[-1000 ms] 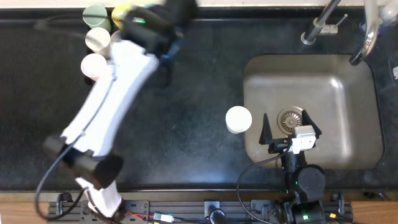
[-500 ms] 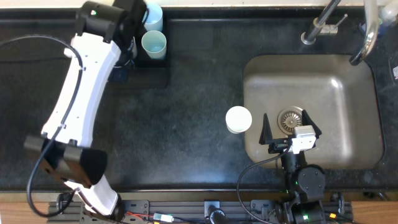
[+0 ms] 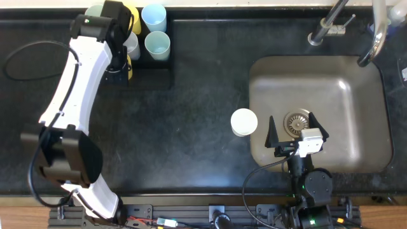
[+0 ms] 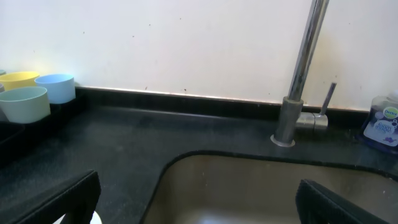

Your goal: Store Cups

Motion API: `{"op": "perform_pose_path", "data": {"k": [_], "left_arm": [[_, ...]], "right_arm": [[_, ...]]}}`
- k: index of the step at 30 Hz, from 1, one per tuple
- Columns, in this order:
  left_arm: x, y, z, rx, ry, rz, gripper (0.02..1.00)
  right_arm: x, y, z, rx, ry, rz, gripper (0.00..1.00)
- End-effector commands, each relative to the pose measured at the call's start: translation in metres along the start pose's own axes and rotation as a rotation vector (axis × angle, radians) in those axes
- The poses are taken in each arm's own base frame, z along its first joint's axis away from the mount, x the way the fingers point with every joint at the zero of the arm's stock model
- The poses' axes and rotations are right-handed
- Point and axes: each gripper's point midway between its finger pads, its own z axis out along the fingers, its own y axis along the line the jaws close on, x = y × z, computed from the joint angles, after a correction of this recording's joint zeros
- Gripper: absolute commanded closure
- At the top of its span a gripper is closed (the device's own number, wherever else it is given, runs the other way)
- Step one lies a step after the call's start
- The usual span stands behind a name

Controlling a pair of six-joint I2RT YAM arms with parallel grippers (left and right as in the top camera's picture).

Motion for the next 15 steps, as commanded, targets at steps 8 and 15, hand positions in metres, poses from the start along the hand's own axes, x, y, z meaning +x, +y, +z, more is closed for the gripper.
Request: {"op": "perform_pose_path", "data": {"k": [8,15], "left_arm": [[0.010,-0.004,0.041,-0.079,0.007,0.008,0.976],[0.009,-0.010,0.046,-0.068,0.005,-0.001,0.965]], "right_arm": [[0.003,0.000,0.000,0.000,-0.002,0.000,0.003],[0.003,0.000,0.000,0.000,-0.002,0.000,0.003]]}}
